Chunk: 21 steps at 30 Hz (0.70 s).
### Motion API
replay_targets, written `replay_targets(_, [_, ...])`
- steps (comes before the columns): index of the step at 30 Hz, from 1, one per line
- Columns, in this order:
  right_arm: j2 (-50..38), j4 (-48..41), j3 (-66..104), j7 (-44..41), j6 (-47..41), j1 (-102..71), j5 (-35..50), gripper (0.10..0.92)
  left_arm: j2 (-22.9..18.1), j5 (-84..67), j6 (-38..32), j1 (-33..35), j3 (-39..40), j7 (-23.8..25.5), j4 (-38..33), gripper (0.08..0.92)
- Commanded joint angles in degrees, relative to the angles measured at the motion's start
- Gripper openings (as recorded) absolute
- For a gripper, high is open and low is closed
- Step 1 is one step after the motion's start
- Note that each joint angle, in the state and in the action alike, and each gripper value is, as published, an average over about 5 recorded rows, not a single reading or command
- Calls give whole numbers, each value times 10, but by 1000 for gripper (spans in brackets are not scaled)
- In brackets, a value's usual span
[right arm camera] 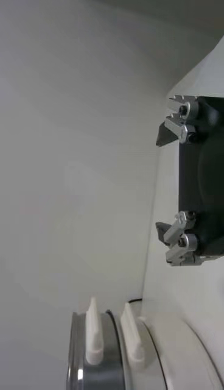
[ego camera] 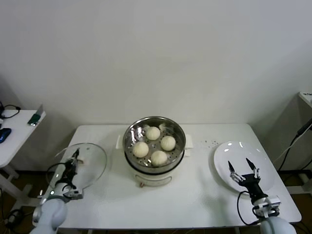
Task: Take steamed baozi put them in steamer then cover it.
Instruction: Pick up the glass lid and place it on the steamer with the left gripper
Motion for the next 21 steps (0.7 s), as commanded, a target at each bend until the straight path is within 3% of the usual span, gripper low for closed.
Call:
replay_targets(1, [-5, -11, -19, 2, -2, 34, -5, 823, 25, -56, 49, 89, -12, 14, -181, 154])
replay_targets(10, [-13, -30, -33, 1, 2, 53, -10, 823, 63, -75, 177, 158, -17, 38, -365, 154])
replay_targets(21, [-18, -52, -51, 3, 3, 80, -22, 823, 213, -184, 347, 88, 128, 57, -441, 154])
